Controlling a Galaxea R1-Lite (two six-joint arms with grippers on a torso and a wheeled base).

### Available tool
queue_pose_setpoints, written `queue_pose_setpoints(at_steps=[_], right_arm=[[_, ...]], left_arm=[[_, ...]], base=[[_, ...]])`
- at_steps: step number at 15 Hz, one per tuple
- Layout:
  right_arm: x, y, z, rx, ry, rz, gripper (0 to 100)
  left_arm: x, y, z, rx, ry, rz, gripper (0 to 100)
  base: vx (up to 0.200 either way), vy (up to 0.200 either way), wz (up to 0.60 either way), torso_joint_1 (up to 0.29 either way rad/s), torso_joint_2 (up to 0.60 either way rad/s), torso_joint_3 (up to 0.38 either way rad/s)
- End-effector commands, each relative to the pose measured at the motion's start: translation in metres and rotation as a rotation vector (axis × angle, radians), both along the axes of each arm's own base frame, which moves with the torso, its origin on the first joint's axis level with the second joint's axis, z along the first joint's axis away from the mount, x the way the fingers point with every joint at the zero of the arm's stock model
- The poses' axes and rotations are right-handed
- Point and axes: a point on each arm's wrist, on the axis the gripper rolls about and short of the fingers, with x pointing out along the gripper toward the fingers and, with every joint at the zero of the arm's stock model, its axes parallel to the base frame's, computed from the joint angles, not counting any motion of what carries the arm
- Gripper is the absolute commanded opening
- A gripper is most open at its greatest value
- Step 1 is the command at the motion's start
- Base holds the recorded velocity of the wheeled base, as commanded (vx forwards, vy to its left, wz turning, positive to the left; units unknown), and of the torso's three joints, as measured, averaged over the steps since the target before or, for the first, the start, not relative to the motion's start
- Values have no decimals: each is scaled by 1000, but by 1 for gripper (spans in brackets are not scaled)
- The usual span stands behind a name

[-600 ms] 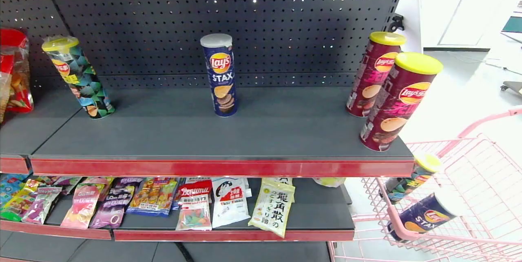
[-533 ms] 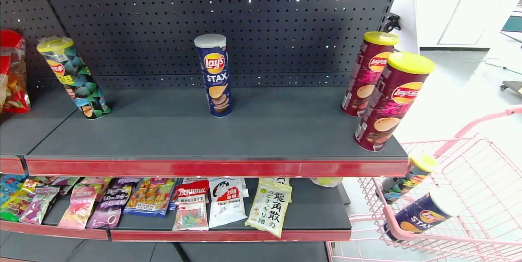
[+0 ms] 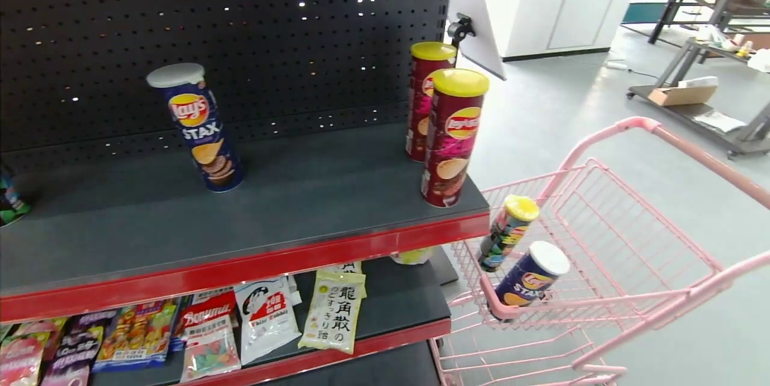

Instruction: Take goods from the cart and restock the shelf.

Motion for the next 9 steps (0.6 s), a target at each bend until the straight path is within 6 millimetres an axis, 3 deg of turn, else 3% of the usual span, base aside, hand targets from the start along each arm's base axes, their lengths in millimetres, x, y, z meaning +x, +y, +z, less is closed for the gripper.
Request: queue_pose_setpoints(at_steps=[1,2,9], right_arm=[[0,0,0,0,0,0,100],[0,0,0,0,0,0,100],[0,0,0,0,0,0,100]], left_arm=[[0,0,0,-1,1,2,100],[0,0,0,-1,1,0,100],[0,0,0,-1,1,0,100]], base=[[0,0,-600,2,-2,7],[0,0,-600,2,2,2],[0,0,0,0,0,0]])
